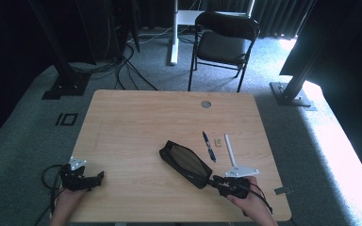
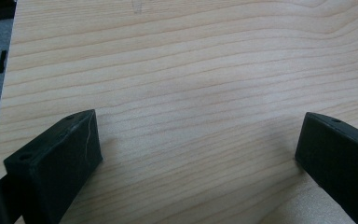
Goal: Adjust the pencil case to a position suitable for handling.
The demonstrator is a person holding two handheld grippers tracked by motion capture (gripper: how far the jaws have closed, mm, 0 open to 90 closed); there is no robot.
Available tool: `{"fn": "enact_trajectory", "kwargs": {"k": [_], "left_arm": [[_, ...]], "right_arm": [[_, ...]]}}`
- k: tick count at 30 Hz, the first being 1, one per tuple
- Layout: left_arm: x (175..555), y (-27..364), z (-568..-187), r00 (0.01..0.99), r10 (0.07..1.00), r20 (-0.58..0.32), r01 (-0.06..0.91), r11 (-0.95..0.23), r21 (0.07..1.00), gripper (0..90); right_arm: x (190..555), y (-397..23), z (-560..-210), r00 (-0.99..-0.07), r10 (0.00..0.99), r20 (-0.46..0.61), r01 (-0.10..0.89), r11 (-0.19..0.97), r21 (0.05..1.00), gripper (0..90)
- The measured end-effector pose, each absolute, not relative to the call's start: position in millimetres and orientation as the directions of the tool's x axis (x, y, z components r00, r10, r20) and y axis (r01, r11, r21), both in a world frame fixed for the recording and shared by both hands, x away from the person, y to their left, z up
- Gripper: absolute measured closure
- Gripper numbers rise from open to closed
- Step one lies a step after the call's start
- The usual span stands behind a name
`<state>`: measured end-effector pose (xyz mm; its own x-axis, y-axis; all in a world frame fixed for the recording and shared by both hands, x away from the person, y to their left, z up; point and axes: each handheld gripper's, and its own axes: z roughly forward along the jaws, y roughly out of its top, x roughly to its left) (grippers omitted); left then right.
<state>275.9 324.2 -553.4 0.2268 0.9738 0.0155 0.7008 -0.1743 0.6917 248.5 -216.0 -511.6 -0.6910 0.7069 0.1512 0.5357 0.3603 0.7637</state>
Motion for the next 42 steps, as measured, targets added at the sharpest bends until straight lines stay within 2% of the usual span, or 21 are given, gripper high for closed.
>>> {"fn": "enact_trajectory", "kwargs": {"k": [23, 30, 42], "left_arm": [[275.9, 324.2, -553.4, 0.227, 0.974, 0.015, 0.701, -0.174, 0.692, 0.4], [275.9, 324.2, -553.4, 0.227, 0.974, 0.015, 0.701, -0.174, 0.692, 0.4], [275.9, 324.1, -553.5, 0.226, 0.974, 0.014, 0.7, -0.173, 0.693, 0.4]], "right_arm": [[224.4, -260.9, -511.3, -0.647, 0.747, 0.151, 0.561, 0.332, 0.758, 72.5], [222.8, -264.3, -502.4, -0.652, 0.744, 0.146, 0.537, 0.317, 0.782, 64.0], [235.1, -269.4, -479.5, -0.656, 0.736, 0.167, 0.459, 0.213, 0.863, 52.5]]}}
